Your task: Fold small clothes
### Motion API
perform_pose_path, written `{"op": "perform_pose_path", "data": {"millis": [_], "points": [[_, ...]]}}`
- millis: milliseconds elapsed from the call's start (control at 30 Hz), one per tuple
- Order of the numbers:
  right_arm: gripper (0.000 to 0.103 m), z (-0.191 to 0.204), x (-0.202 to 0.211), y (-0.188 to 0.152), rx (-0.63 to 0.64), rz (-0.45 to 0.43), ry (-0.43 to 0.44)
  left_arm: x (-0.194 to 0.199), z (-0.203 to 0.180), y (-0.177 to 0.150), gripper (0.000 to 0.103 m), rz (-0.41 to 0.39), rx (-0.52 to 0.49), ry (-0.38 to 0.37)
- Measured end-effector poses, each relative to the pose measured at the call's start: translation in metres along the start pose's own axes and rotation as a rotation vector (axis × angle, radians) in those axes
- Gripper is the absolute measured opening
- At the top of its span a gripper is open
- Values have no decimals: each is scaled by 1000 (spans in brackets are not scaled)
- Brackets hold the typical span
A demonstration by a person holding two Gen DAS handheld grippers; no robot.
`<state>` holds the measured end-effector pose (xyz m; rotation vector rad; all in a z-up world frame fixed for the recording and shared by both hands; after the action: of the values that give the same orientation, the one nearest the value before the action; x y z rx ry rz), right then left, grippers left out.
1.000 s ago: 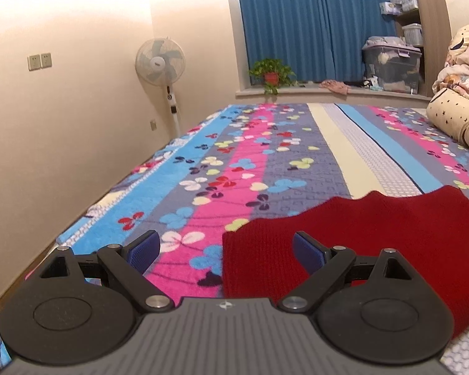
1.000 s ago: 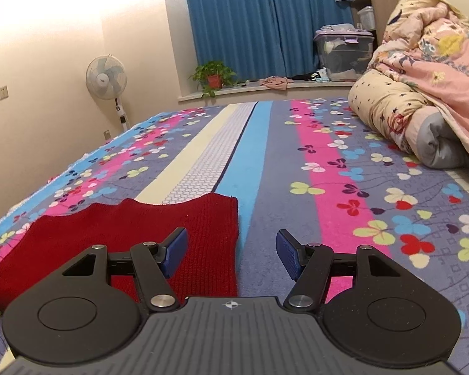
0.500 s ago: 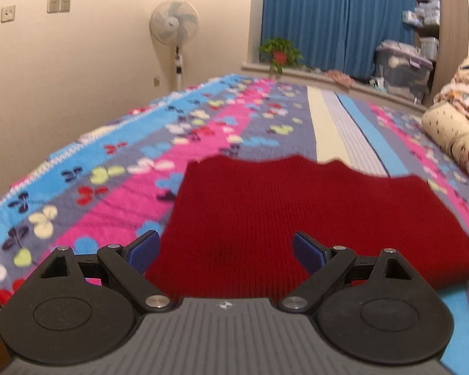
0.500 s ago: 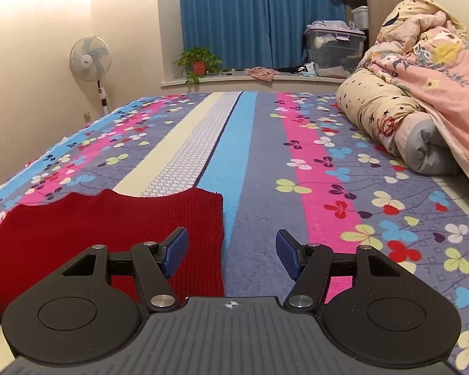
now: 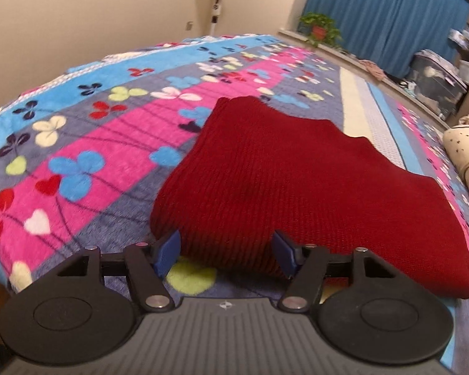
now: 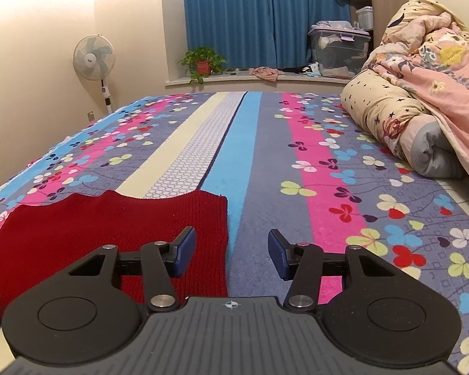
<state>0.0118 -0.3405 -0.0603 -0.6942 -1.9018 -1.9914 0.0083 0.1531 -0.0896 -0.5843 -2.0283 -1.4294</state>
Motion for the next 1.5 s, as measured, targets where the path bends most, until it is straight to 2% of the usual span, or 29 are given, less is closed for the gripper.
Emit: {"op": "perform_pose_path", "data": {"millis": [133,633,700,800,933,1000,1067,1100,1133,1200,1300,1400,1500], "points": [[53,2,-2,1,-2,4,2,-1,6,-3,77,18,55,31],[53,7,-10,-1,13,34,12,-14,7,-4,79,51,99,22],[53,7,-10,-1,15,36,14,-18,8,-4,81,60,129,2],[53,8,-9,0,20,37,14,-30,17,-4,81,87,238,-50],[53,7,-9,3,8,37,14,-36,24,2,80,68,337,-92],[53,4,-7,6,-6,34,16,-37,28,4,65,59,385,-93],[53,0,-6,9,-20,29,17,-34,31,10,33,54,409,-62],[53,-3,-6,11,-29,28,16,-30,30,15,29,49,402,-55],[53,-5,-5,13,-39,29,12,-25,24,23,23,42,373,-48],[53,-11,-4,17,-59,30,0,-13,0,40,20,9,264,-7],[53,-20,2,26,-91,6,-17,4,-66,67,16,-86,43,7],[53,-28,12,37,-119,-54,-21,11,-154,77,16,-144,-167,-62],[53,-38,19,46,-136,-117,-28,4,-246,55,15,-156,-353,-164]]}}
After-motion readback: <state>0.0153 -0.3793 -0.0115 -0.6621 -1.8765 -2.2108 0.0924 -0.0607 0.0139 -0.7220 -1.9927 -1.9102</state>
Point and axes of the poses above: each gripper's, at about its wrist camera, not at the fingertips, and x roughly against the way its jaws point, z to its left, y to its top, the point moved 4 cm from there along -x, roughly the way its jaws point, and after that the axes turned 5 degrees about -y, right-handed, at the moved point
